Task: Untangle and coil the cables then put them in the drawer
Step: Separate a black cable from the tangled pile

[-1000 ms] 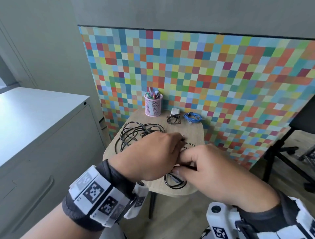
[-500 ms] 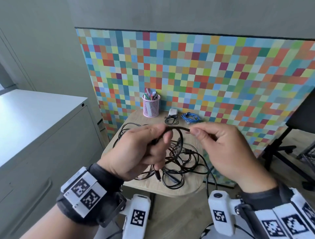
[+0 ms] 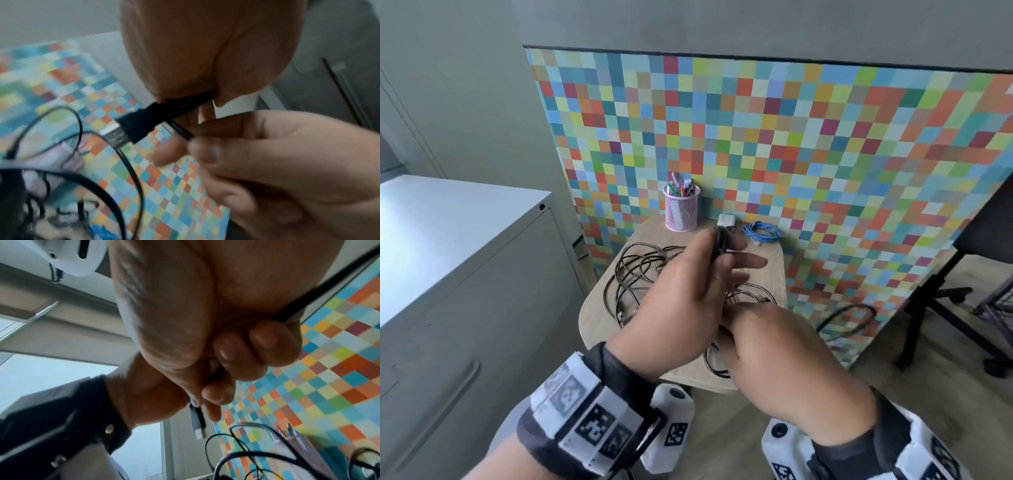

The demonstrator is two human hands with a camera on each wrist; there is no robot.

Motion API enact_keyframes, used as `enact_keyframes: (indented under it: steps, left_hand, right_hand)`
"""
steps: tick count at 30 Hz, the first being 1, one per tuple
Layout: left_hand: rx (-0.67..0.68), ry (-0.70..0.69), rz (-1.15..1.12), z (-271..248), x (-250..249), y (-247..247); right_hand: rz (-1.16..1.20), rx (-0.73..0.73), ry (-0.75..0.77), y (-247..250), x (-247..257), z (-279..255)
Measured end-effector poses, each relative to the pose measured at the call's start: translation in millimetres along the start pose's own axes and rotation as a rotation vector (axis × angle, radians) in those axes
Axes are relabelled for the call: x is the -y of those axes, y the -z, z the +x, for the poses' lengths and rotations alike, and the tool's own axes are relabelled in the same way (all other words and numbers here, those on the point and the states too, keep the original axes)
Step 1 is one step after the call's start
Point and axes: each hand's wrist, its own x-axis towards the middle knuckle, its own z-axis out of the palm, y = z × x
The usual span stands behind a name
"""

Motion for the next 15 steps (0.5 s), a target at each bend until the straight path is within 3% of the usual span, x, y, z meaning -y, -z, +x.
enact_keyframes:
  steps: [3,7,9,15]
  left_hand:
    - [0.068,-0.067,0.474,1,7,5]
    - [0.208,-0.049,0.763,1,10,5]
    - [0.301,0.02,0.679,0,10,6]
    - [0.518,0.295,0.07,-3,-1,15]
  right_hand:
    - [-0.046,-0.027,0.004,13,-1,-7]
    - [-0.091,-0.122,0.045,27,-14,-16]
    - [-0.063,-0.179,0.058,38,-21,-19]
    - [0.197,-0.244,0.129,55,-44,-21]
